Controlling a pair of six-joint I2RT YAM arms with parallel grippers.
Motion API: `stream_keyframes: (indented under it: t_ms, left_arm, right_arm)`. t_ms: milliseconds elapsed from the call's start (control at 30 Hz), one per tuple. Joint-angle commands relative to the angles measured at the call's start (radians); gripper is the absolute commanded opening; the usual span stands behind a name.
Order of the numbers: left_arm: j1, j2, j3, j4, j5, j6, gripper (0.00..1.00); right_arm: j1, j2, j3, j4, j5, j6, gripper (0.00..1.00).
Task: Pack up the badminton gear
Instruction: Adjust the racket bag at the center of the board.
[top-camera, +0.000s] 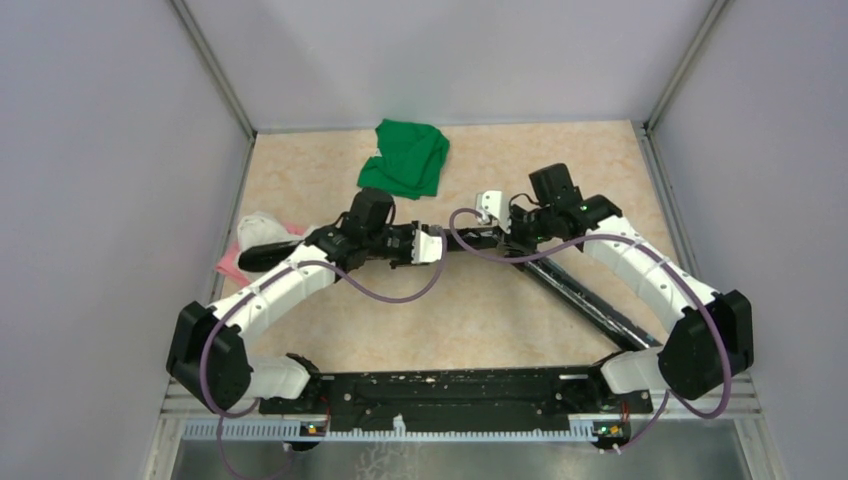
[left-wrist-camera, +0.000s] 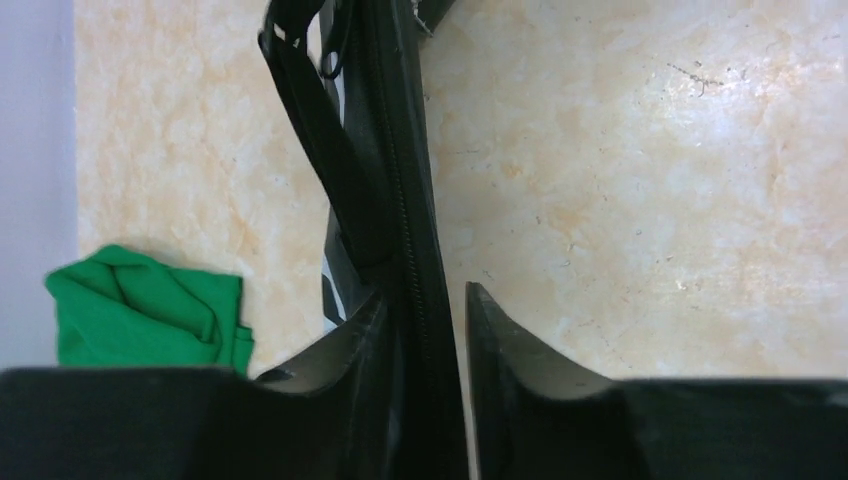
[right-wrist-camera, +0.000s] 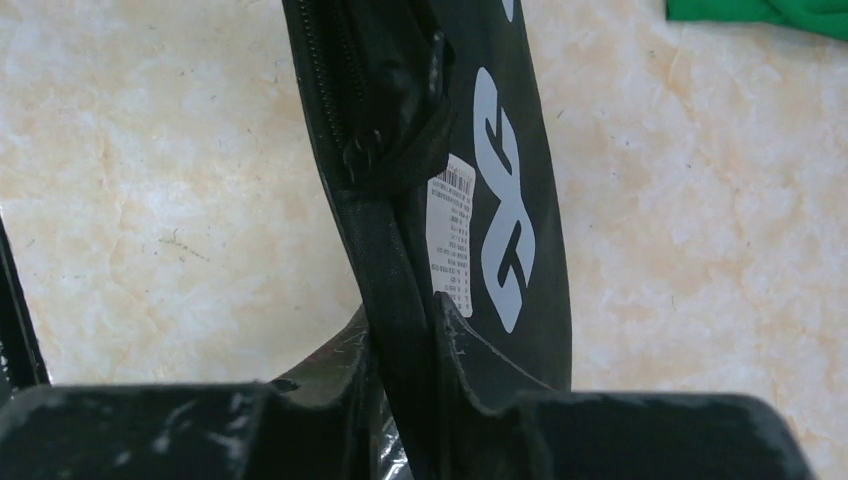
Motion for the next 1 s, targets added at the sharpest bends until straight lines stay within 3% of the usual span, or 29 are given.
stream_keyframes:
  t_ms: [0, 67, 133, 233, 433, 700, 967]
  left_arm:
    - [0.000, -0.050, -0.004, 0.038, 0.084, -0.077, 0.50]
    - [0.000, -0.051, 0.006, 0.029, 0.078, -0.117, 0.73]
    - [0.000, -0.052, 0.030, -0.002, 0.074, -0.147, 0.89]
    - [0.001, -0.059, 0.087, -0.068, 0.089, -0.192, 0.99]
    - [-0.001, -0.087, 0.177, -0.135, 0.162, -0.284, 0.97]
    - [-0.001, -0.091, 0.197, -0.218, 0.333, -0.264, 0.75]
    - [-0.001, -0.016, 0.204, -0.139, 0.333, -0.267, 0.62]
  right_arm:
    - [0.016, -0.032, -0.033, 0.123, 0.001, 0.062, 0.04]
    - [0.017, -0.054, -0.061, 0.172, 0.023, 0.080, 0.00]
    - [0.020, -0.068, -0.075, 0.211, 0.038, 0.098, 0.00]
    - [0.023, -0.071, -0.079, 0.238, 0.054, 0.118, 0.00]
    - [0.030, -0.056, -0.093, 0.266, 0.089, 0.119, 0.00]
    - [0.031, -0.042, -0.049, 0.209, 0.053, 0.134, 0.00]
    - [0.031, -0.041, -0.024, 0.171, 0.002, 0.151, 0.00]
